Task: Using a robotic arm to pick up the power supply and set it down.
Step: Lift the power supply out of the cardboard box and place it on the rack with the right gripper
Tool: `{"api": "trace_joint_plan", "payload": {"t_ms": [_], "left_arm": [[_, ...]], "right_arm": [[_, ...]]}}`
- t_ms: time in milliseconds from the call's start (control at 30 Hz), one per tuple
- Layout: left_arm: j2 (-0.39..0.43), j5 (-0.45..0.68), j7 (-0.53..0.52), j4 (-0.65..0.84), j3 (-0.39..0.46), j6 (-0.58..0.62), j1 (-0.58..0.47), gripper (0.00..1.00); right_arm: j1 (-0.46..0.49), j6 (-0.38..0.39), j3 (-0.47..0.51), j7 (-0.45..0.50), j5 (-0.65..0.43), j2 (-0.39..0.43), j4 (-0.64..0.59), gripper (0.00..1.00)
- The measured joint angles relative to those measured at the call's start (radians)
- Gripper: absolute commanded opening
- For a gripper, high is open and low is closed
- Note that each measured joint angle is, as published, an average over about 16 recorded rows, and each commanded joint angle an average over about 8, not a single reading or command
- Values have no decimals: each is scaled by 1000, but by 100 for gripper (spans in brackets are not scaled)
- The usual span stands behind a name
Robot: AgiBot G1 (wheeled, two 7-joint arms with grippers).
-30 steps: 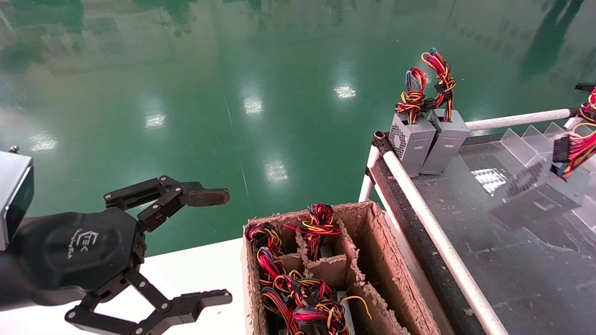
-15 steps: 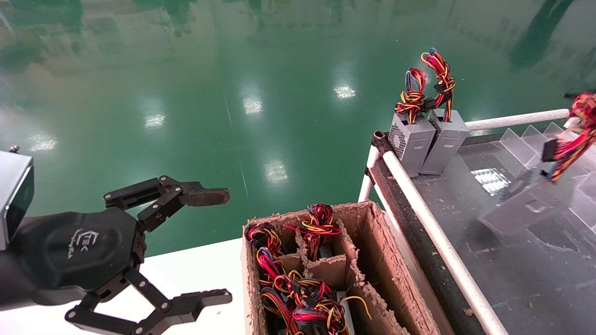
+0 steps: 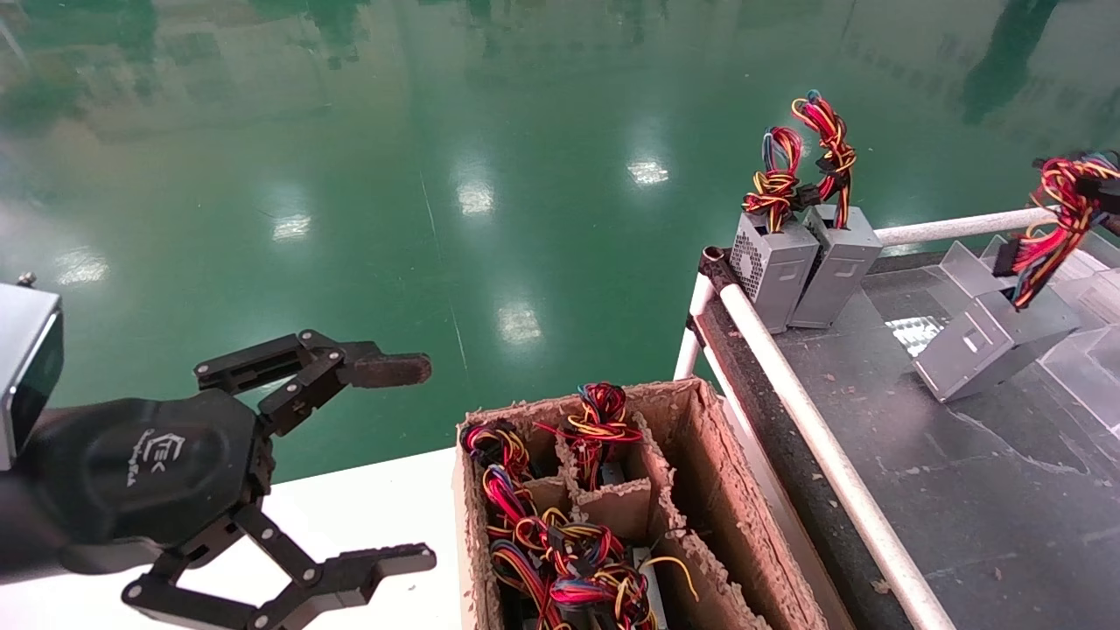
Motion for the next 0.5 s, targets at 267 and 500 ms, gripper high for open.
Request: {"api": "trace_joint_plan", "payload": {"t_ms": [267,500], "left_arm": [[0,0,0,0,0,0,0,100],[0,0,0,0,0,0,0,100]], "right_arm": [[140,-29,-38,-70,-62,-66,-140,0],[218,-21,-62,-126,-99,-121,-244,0]]}}
